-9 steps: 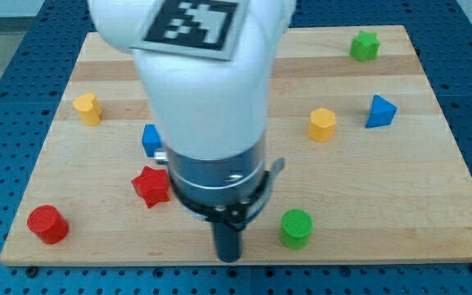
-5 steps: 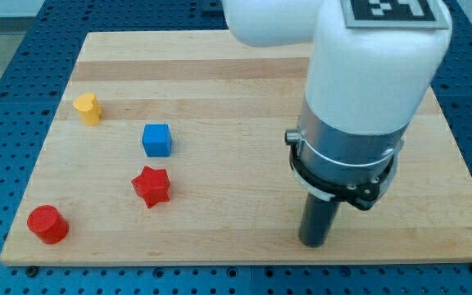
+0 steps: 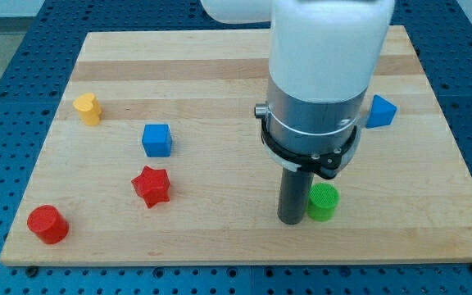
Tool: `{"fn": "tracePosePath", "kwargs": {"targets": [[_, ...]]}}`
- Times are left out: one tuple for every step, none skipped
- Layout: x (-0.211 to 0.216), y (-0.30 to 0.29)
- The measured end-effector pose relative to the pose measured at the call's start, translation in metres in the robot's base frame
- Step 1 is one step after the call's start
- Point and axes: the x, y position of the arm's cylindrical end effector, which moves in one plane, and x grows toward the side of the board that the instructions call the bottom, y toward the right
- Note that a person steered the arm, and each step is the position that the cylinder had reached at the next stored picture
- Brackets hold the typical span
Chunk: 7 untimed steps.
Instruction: Push the green circle toward the bottom right
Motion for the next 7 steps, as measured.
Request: {"fn": "tracePosePath", "kwargs": {"targets": [[-0.022,0.006],[-0.023,0.006],[-0.017,0.013],[-0.003,0.052],[0.004,0.091],[0.004,0.098],[0.004,0.098]]}}
